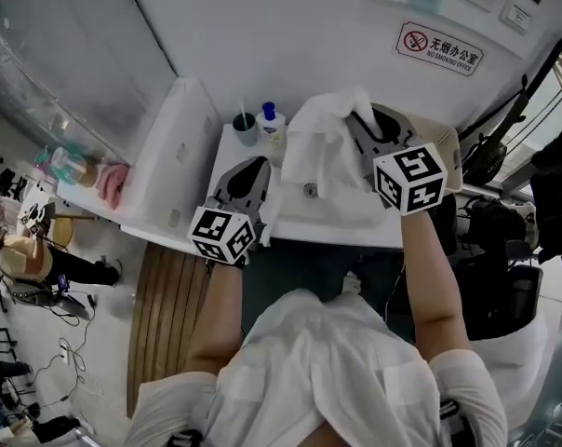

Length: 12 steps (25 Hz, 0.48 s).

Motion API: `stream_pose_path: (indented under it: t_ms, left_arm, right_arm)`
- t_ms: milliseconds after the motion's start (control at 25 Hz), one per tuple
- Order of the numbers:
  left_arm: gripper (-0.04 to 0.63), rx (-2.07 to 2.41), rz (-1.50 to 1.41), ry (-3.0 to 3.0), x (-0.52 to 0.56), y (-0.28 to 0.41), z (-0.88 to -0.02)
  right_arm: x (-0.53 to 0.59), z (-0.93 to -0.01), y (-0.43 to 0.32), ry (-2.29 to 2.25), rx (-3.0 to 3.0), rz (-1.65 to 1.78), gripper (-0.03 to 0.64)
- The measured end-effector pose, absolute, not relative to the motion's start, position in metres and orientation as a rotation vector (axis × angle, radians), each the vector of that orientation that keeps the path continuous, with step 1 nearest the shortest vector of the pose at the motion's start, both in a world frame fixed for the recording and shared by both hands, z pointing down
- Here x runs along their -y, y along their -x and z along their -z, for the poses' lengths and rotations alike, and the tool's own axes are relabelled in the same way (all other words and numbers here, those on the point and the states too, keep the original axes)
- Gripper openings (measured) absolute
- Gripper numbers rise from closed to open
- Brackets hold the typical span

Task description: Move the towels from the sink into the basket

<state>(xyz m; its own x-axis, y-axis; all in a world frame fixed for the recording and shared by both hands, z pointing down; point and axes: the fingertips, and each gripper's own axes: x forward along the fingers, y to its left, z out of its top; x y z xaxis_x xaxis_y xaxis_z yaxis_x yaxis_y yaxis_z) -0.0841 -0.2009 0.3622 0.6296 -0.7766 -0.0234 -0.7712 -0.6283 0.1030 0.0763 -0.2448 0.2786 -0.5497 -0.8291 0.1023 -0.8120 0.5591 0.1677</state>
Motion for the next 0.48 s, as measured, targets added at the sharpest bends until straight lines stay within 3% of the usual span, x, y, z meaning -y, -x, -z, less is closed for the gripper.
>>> stream_pose_path:
  t_ms: [480]
  left_arm:
    - [0.021,1.232,0.139,-2.816,0.225,0.04,-0.344]
  right_arm:
    - [0.255,-0.176,-0.189,-1.749,2.544,0.321,0.106]
